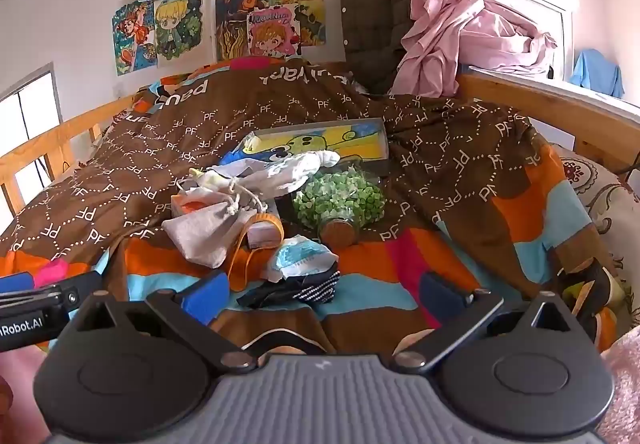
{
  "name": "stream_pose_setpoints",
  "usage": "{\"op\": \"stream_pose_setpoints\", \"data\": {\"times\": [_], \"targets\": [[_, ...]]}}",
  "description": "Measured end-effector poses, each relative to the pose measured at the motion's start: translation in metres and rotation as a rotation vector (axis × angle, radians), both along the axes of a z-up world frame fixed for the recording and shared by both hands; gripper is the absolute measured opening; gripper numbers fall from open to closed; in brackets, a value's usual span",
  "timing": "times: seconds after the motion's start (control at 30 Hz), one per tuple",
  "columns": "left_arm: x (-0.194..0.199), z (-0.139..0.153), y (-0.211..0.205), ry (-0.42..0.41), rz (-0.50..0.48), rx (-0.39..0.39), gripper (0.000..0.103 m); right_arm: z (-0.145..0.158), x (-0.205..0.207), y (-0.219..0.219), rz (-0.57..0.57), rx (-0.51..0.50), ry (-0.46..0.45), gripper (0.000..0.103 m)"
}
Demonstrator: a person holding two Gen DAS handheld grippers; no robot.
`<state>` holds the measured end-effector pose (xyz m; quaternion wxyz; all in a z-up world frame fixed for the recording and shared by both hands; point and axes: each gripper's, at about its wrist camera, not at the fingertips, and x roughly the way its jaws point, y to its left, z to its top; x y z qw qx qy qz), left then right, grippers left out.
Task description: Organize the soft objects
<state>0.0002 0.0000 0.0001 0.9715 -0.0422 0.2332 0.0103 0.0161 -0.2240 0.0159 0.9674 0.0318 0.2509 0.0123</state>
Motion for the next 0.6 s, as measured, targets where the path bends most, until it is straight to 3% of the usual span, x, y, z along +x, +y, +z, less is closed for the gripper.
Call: {"op": "stream_pose_setpoints", "data": {"times": [0.6], "targets": [[0.0021, -0.0030, -0.0029, 0.000, -0.001, -0.002, 0.102, -0.0006, 0.0001, 0.0004, 0.001, -0.001, 0.003, 0.103]]}}
